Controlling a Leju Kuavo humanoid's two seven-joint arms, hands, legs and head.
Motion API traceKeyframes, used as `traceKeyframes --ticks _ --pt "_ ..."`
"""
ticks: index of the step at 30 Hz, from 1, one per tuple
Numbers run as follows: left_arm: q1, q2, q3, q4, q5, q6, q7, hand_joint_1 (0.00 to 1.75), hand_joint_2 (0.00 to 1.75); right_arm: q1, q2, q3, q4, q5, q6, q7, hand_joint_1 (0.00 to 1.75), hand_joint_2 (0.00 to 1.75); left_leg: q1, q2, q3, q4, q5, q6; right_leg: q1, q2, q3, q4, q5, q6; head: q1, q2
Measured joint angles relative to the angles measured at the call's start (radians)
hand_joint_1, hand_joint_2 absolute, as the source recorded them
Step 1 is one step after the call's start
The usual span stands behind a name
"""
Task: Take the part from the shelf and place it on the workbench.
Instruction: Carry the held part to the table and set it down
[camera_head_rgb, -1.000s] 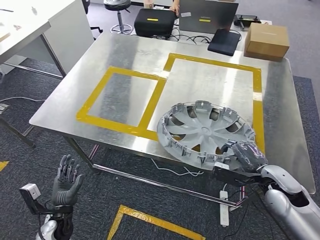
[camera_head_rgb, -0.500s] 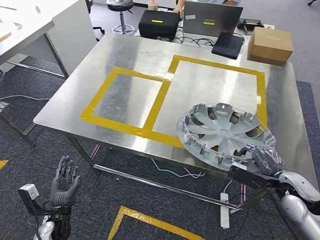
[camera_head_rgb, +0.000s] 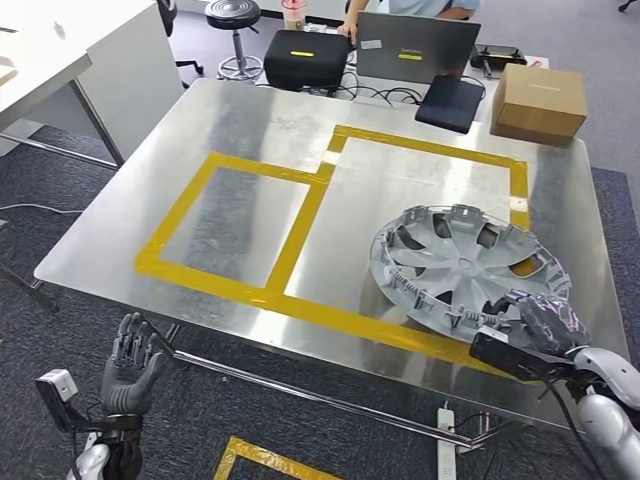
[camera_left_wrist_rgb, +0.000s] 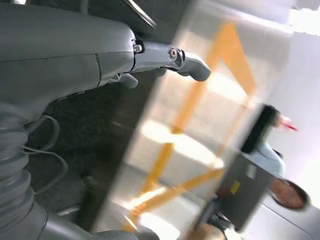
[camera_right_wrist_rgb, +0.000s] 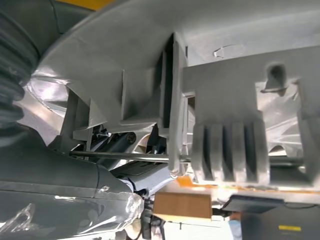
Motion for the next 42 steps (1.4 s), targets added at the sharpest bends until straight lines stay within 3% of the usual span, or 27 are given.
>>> traceKeyframes --ticks 1,2,4,5,6,7,9,10,11,15,17,19,20,21,22,24,26,29,31,34,35,36,37,40,42 --pt "-0.004 0.0 -0.001 -0.004 0.001 -0.001 0.0 0.0 1.75 -0.002 -0.001 -0.002 -0.002 0.002 0.001 0.0 1.75 1.75 0.0 0.001 -0.025 0.05 -0.012 -0.002 -0.003 0.001 0.018 -0.006 -0.01 -0.007 -0.002 0.0" --pt "-0.004 -0.001 -0.001 -0.005 0.002 -0.002 0.001 0.0 1.75 -0.002 -0.002 -0.003 -0.002 0.005 0.002 0.0 1.75 1.75 -0.001 0.001 -0.075 0.125 -0.023 -0.003 -0.005 0.001 0.032 -0.011 -0.02 -0.012 -0.004 0.0" --pt "0.006 0.0 0.0 -0.005 0.003 0.0 0.004 0.0 1.75 0.005 -0.001 -0.003 0.0 0.012 0.001 -0.002 1.75 1.75 -0.002 0.0 -0.211 0.279 -0.038 -0.004 -0.006 0.003 0.059 -0.017 -0.038 -0.015 -0.006 0.0" --pt "0.013 0.001 0.001 -0.005 0.004 0.002 0.007 0.0 1.75 0.009 -0.001 -0.002 0.001 0.016 0.0 -0.005 1.75 1.75 -0.002 0.0 -0.266 0.315 -0.021 -0.004 -0.007 0.006 0.073 -0.018 -0.048 -0.014 -0.006 0.0" --pt "0.018 0.001 0.002 -0.005 0.004 0.004 0.01 0.0 1.75 0.012 0.0 -0.002 0.002 0.021 -0.003 -0.01 1.75 1.75 -0.002 0.0 -0.303 0.313 0.019 -0.004 -0.008 0.008 0.089 -0.018 -0.06 -0.011 -0.006 0.0" --pt "0.022 0.001 0.004 -0.006 0.005 0.006 0.013 0.0 1.75 0.013 0.0 -0.002 0.003 0.026 -0.007 -0.015 1.75 1.75 -0.001 0.001 -0.319 0.27 0.081 -0.003 -0.011 0.012 0.107 -0.019 -0.075 -0.006 -0.006 0.0" --pt "0.031 0.001 0.008 -0.008 0.007 0.005 0.015 0.0 1.75 0.014 0.002 -0.001 0.005 0.042 -0.023 -0.03 1.75 1.75 -0.001 0.004 -0.314 0.137 0.208 -0.004 -0.013 0.016 0.135 -0.018 -0.111 0.008 -0.007 0.0" --pt "0.037 0.001 0.009 -0.012 0.01 0.003 0.013 0.0 1.75 0.014 0.003 0.0 0.007 0.053 -0.037 -0.041 1.75 1.75 -0.001 0.004 -0.306 0.089 0.241 -0.001 -0.012 0.018 0.148 -0.019 -0.129 0.015 -0.008 0.0" --pt "0.041 0.0 0.01 -0.017 0.012 0.001 0.009 0.0 1.75 0.015 0.004 0.001 0.009 0.065 -0.054 -0.055 1.75 1.75 -0.001 0.004 -0.301 0.065 0.25 0.003 -0.011 0.017 0.157 -0.023 -0.145 0.019 -0.006 0.0" --pt "0.045 -0.004 0.014 -0.04 0.015 -0.005 -0.009 0.0 1.75 0.012 0.008 0.008 0.018 0.1 -0.119 -0.113 1.75 1.75 -0.004 -0.014 -0.287 0.054 0.224 0.031 -0.015 0.002 0.193 -0.044 -0.179 0.037 0.004 0.0" --pt "0.048 -0.006 0.016 -0.045 0.015 -0.008 -0.015 0.0 1.75 0.011 0.014 0.018 0.018 0.11 -0.139 -0.139 1.75 1.75 -0.003 -0.022 -0.279 0.047 0.221 0.044 -0.016 -0.003 0.15 0.048 -0.221 0.042 0.009 0.0" --pt "0.048 -0.007 0.015 -0.046 0.015 -0.011 -0.017 0.0 1.75 0.011 0.023 0.033 0.019 0.116 -0.149 -0.155 1.75 1.75 -0.006 -0.03 -0.278 0.047 0.216 0.051 -0.015 -0.002 0.051 0.197 -0.275 0.042 0.012 0.0" --pt "0.048 -0.007 0.015 -0.045 0.015 -0.011 -0.018 0.0 1.75 0.012 0.029 0.041 0.018 0.118 -0.151 -0.16 1.75 1.75 -0.007 -0.033 -0.277 0.047 0.215 0.053 -0.015 -0.002 0.01 0.246 -0.283 0.041 0.012 0.0" --pt "0.048 -0.007 0.016 -0.045 0.015 -0.011 -0.018 0.0 1.75 0.012 0.034 0.049 0.016 0.119 -0.152 -0.164 1.75 1.75 -0.009 -0.034 -0.276 0.047 0.214 0.053 -0.015 -0.002 -0.014 0.258 -0.269 0.039 0.012 0.0" --pt "0.048 -0.007 0.016 -0.045 0.015 -0.011 -0.018 0.0 1.75 0.011 0.039 0.056 0.014 0.119 -0.153 -0.168 1.75 1.75 -0.01 -0.036 -0.275 0.047 0.214 0.052 -0.015 -0.002 -0.017 0.23 -0.235 0.037 0.012 0.0" --pt "0.047 -0.006 0.016 -0.045 0.014 -0.011 -0.018 0.0 1.75 0.006 0.046 0.067 0.008 0.119 -0.153 -0.173 1.75 1.75 -0.011 -0.036 -0.27 0.048 0.214 0.044 -0.015 -0.007 0.014 0.108 -0.147 0.032 0.011 0.0" --pt "0.044 -0.006 0.016 -0.045 0.013 -0.01 -0.019 0.0 1.75 0.001 0.053 0.077 0.002 0.118 -0.153 -0.182 1.75 1.75 -0.014 -0.036 -0.265 0.047 0.209 0.029 -0.013 -0.012 0.032 0.029 -0.097 0.027 0.013 0.0" --pt "0.044 -0.005 0.017 -0.045 0.005 -0.01 -0.029 0.0 1.75 -0.004 0.067 0.096 -0.011 0.113 -0.153 -0.205 1.75 1.75 -0.013 -0.032 -0.259 0.038 0.202 0.008 -0.009 -0.008 0.029 0.016 -0.078 0.008 0.015 0.0" --pt "0.048 -0.003 0.017 -0.043 -0.002 -0.012 -0.042 0.0 1.75 -0.005 0.077 0.114 -0.022 0.112 -0.152 -0.209 1.75 1.75 -0.011 -0.024 -0.272 0.069 0.181 -0.001 -0.011 -0.006 0.036 0.012 -0.062 -0.004 0.011 0.0" --pt "0.048 0.0 0.015 -0.041 -0.009 -0.018 -0.059 0.0 1.75 -0.005 0.089 0.139 -0.031 0.11 -0.153 -0.194 1.75 1.75 -0.011 -0.013 -0.359 0.251 0.084 -0.008 -0.009 -0.011 0.04 0.01 -0.056 -0.012 0.006 0.0" --pt "0.049 0.001 0.015 -0.04 -0.011 -0.02 -0.062 0.0 1.75 -0.004 0.093 0.144 -0.032 0.107 -0.154 -0.188 1.75 1.75 -0.011 -0.013 -0.385 0.304 0.067 -0.009 -0.008 -0.012 0.041 0.01 -0.058 -0.013 0.007 0.0" --pt "0.05 0.001 0.015 -0.039 -0.014 -0.021 -0.065 0.0 1.75 -0.002 0.095 0.147 -0.034 0.103 -0.156 -0.184 1.75 1.75 -0.012 -0.012 -0.397 0.324 0.069 -0.008 -0.007 -0.013 0.044 0.01 -0.061 -0.014 0.007 0.0" --pt "0.052 0.002 0.015 -0.039 -0.018 -0.021 -0.069 0.0 1.75 0.001 0.096 0.149 -0.036 0.099 -0.159 -0.181 1.67 1.75 -0.013 -0.012 -0.387 0.303 0.091 -0.006 -0.006 -0.014 0.048 0.01 -0.065 -0.013 0.007 0.0" --pt "0.056 0.006 0.015 -0.04 -0.038 -0.014 -0.08 0.0 1.75 0.011 0.097 0.148 -0.046 0.088 -0.169 -0.177 1.45 1.75 -0.019 -0.012 -0.286 0.106 0.179 0.01 -0.006 -0.017 0.062 0.008 -0.082 -0.003 0.007 0.0" --pt "0.057 0.009 0.014 -0.043 -0.05 -0.009 -0.084 0.0 1.75 0.015 0.098 0.146 -0.054 0.085 -0.171 -0.175 1.45 1.75 -0.024 -0.011 -0.248 0.041 0.189 0.02 -0.005 -0.022 0.067 0.003 -0.099 0.007 0.008 0.0"
